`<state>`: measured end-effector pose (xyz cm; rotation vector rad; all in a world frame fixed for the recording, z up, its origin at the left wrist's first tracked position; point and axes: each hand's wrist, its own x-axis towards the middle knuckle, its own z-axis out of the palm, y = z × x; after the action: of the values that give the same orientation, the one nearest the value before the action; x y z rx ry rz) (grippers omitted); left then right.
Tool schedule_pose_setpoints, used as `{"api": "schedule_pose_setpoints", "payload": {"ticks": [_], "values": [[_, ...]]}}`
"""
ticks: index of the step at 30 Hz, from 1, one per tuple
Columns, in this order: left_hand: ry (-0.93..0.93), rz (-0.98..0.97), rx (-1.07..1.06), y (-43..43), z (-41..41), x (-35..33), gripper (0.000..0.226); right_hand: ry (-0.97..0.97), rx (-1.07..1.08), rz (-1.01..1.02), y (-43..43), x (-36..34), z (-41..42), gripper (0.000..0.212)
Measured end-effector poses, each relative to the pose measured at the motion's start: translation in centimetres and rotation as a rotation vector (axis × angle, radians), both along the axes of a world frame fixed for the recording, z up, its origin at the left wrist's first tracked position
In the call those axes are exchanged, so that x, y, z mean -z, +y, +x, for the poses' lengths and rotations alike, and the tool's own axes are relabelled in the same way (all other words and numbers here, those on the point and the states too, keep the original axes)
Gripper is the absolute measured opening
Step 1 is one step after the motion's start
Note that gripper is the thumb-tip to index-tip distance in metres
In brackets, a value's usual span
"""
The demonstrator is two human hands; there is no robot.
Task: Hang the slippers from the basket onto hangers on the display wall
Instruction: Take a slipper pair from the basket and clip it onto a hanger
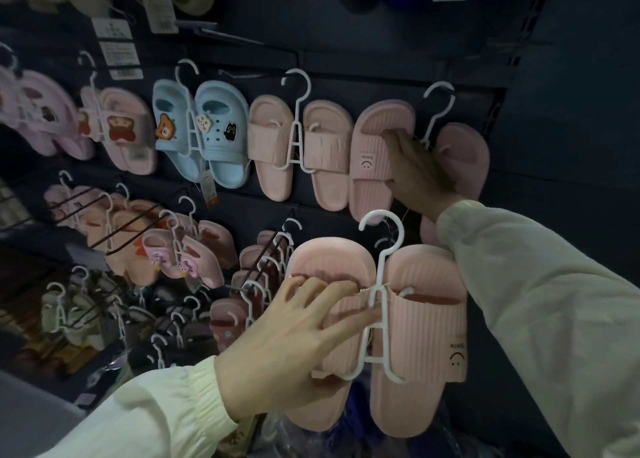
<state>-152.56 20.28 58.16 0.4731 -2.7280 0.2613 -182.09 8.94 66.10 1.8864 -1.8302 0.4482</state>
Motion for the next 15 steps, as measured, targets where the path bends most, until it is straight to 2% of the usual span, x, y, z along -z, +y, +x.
{"api": "schedule_pose_setpoints", "payload": {"ticks": [6, 10, 15], "values": [[0.019, 0.007, 0.017, 0.2, 0.0, 0.3, 0.083, -0.005, 0.039, 0.030, 1.3, 1.6, -1.3, 0.088], [0.000, 0.017, 0.010, 0.1, 0.0, 0.6, 0.082, -0.041, 0.083, 0.007, 3.0, 3.1, -1.7, 0.087], [0.015, 0.014, 0.018, -0.2, -0.3, 0.9, 0.083, -0.018, 0.336, -0.036, 4.3, 4.7, -2.7, 0.087]]}}
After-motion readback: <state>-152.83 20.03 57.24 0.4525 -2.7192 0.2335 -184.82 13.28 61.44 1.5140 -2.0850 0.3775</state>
